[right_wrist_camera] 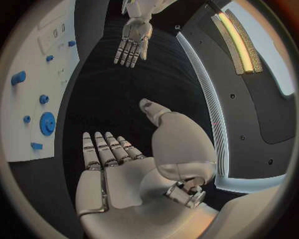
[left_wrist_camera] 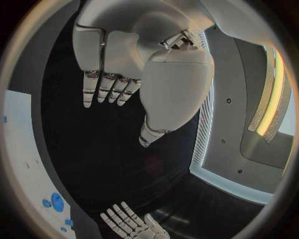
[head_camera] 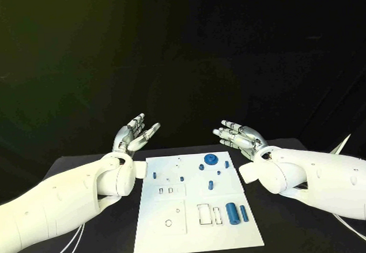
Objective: Assemble the parts on the task board
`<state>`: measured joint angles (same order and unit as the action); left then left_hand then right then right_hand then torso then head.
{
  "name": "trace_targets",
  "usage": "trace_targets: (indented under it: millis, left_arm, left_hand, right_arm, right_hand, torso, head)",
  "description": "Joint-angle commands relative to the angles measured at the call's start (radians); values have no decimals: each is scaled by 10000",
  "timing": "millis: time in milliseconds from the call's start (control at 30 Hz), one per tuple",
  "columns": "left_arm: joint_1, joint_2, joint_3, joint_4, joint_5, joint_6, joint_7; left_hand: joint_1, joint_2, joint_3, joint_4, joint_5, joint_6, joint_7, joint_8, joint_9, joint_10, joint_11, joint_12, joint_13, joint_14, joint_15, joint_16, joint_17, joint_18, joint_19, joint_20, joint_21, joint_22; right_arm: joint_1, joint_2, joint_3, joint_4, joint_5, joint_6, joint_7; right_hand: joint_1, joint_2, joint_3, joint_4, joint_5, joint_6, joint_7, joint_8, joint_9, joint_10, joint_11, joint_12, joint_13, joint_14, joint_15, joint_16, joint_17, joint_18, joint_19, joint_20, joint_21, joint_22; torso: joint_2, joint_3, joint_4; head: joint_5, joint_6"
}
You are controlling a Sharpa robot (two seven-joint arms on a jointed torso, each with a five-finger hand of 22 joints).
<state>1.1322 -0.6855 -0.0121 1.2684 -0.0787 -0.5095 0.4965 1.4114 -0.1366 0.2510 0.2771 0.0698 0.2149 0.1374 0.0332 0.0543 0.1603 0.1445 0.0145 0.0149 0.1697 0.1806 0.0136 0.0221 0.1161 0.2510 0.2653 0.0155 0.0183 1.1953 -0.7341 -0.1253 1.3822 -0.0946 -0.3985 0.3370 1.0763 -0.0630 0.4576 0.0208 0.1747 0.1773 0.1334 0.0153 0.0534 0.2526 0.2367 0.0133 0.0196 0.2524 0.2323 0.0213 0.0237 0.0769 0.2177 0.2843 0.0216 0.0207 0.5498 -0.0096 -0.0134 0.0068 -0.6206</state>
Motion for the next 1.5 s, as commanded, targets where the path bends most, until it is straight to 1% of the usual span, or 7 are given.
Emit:
trace_targets:
  millis: [33,300,533,667,933,1133,1500]
  left_arm:
    - [45,63,-2,-127,-76,196,-4]
    - [51,-282,-1,40,-5,465,-19]
    - [58,-519,-2,291,-18,421,270]
    - [84,-656,0,446,-38,371,384]
    - [188,-991,3,934,-234,563,295]
    - [230,-1513,18,1785,-475,982,61]
    - [261,-2421,166,3364,-704,1492,-185]
  left_hand:
    - [483,-37,-58,142,193,126,483,227,201,293,10,103,108,70,80,117,173,159,202,171,199,181]
    - [530,11,-16,138,186,198,539,241,215,386,68,124,124,173,131,145,191,209,206,185,208,186]
    - [654,254,318,28,139,1156,973,515,416,1663,551,260,231,1308,136,371,387,507,654,239,307,249]
    - [631,324,642,-217,122,2768,1177,998,742,4206,811,551,404,3842,243,966,816,467,3433,257,992,576]
    - [404,217,1169,-586,103,5453,1110,1921,1250,7420,654,879,553,6931,-33,1776,1615,667,5634,199,1834,750]
    - [315,-71,1674,-814,87,6022,921,2179,1493,8519,291,913,633,8860,-630,2964,2763,676,7244,-427,2882,1160]
    - [-96,-342,2260,-1287,67,6056,796,2080,1793,9008,98,822,673,8614,-939,6255,5401,614,7297,-849,5018,2495]
  right_arm:
    - [145,64,-103,-215,-180,553,-245]
    - [370,35,-227,-738,-2245,463,-95]
    - [426,71,-226,-918,-3522,148,51]
    - [511,76,-224,-993,-4378,16,30]
    - [732,144,-217,-1202,-6903,35,-475]
    - [987,280,-210,-1324,-10019,580,-1447]
    - [1205,555,-204,-1216,-13603,1132,-2896]
  right_hand:
    - [137,-15,397,-6,164,158,1493,139,131,-16,79,175,115,150,-31,122,122,255,135,47,113,116]
    - [920,-98,525,-578,27,1143,1421,401,363,1141,12,279,203,1374,-130,321,295,485,971,78,299,211]
    - [1528,-167,597,-883,89,2485,1279,774,658,2795,-68,399,300,3006,-284,580,494,735,1889,74,470,276]
    - [1842,-237,676,-1026,118,3797,1164,1107,894,4610,-100,484,384,4632,-353,801,662,801,3292,76,722,366]
    - [2108,-493,912,-1150,12,6239,1097,1687,1268,6857,-325,567,444,6660,-582,1164,853,1067,6045,-8,1279,550]
    - [2179,-838,1016,-1128,-189,6949,812,1852,1282,7946,-696,563,474,8264,-1105,1769,1291,1066,7489,-538,1857,696]
    - [2256,-1344,651,-884,-184,8131,231,2049,1782,9857,-1504,495,794,10941,-2288,5858,4996,986,9900,-1868,5091,2678]
  torso:
    - [0,-1,-3]
    - [51,-12,15]
    - [156,-31,24]
    - [249,-17,66]
    - [491,-10,174]
    - [784,39,247]
    - [1320,55,392]
  head:
    - [1,1]
    - [52,-272]
    - [44,-300]
    - [27,-312]
    - [-46,-287]
    - [-104,-289]
    - [-308,-250]
